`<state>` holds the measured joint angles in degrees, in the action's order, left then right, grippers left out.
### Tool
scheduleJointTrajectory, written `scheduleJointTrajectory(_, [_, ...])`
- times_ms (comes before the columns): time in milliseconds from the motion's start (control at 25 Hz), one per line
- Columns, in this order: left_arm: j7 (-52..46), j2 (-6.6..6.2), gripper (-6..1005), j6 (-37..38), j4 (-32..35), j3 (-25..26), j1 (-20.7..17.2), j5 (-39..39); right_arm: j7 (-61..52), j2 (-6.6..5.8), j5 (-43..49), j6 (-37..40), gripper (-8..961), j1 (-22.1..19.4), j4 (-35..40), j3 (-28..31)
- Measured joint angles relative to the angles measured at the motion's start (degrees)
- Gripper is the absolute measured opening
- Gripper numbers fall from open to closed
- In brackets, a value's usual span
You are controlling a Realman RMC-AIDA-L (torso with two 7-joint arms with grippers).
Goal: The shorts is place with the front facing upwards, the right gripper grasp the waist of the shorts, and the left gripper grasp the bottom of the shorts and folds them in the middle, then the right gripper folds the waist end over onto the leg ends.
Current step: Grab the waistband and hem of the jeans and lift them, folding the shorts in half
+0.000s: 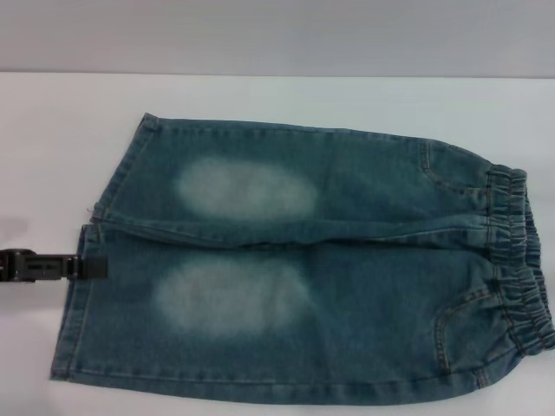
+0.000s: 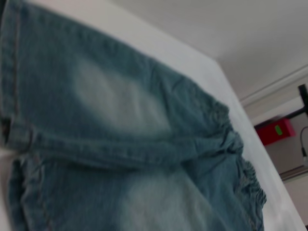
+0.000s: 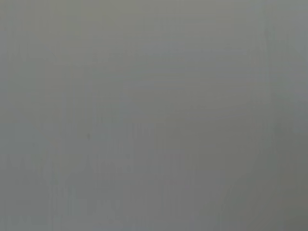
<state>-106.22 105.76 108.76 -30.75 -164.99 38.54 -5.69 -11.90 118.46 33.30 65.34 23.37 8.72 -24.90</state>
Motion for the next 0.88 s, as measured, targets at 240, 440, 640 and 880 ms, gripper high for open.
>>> scheduleJointTrajectory(240, [-2.38, 0.05, 768, 1.10, -0.64, -0.10, 0.41, 2.74, 0.10, -0.37, 0.00, -0.68, 695, 0.24, 0.18, 0.54])
scheduleJointTrajectory(440, [-3.01, -0.25, 765, 1.51, -1.23, -0.16, -0.02, 4.94, 0.18, -0.60, 0.00, -1.12, 695, 0.46, 0.18, 0.87])
scheduleJointTrajectory(640, [-4.89, -0.63, 763, 2.66, -2.50, -0.20, -2.16, 6.22, 0.28, -0.69, 0.03, -1.47, 695, 0.61, 0.17, 0.86])
scheduleJointTrajectory(880, [-6.75, -0.73, 760, 2.72, -2.81, -0.24, -3.55, 6.67, 1.34, -0.95, 0.85, -1.90, 695, 0.83, 0.15, 0.37])
